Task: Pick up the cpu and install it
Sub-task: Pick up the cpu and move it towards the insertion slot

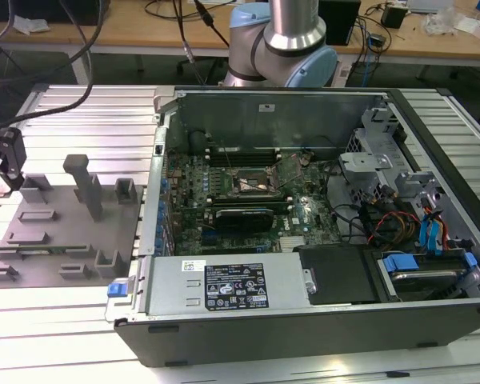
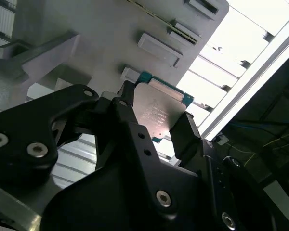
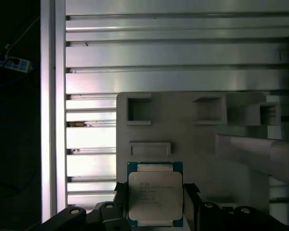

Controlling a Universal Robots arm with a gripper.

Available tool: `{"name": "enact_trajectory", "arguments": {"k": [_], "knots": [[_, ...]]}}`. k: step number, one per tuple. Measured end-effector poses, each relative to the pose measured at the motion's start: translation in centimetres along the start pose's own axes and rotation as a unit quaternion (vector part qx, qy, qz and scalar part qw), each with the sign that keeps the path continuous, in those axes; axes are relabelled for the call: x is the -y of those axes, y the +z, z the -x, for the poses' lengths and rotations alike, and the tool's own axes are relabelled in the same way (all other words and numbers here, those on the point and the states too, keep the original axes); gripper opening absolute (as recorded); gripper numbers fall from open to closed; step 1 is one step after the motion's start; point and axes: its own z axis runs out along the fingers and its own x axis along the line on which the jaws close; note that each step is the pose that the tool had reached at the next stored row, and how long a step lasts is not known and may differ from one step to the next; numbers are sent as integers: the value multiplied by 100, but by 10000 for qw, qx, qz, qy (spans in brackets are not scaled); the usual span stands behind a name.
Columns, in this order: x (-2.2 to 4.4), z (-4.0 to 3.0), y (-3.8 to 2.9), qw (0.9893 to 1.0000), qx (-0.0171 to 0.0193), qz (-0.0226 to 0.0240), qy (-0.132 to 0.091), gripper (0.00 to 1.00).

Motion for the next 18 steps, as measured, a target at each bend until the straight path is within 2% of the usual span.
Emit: {"name": "enact_trajectory", "arguments": {"k": [3, 8, 18], "knots": [[-4, 1, -93, 10000, 0, 0, 0, 54], [-9, 2, -202, 10000, 0, 0, 0, 54], [-15, 3, -369, 10000, 0, 0, 0, 54]]}}
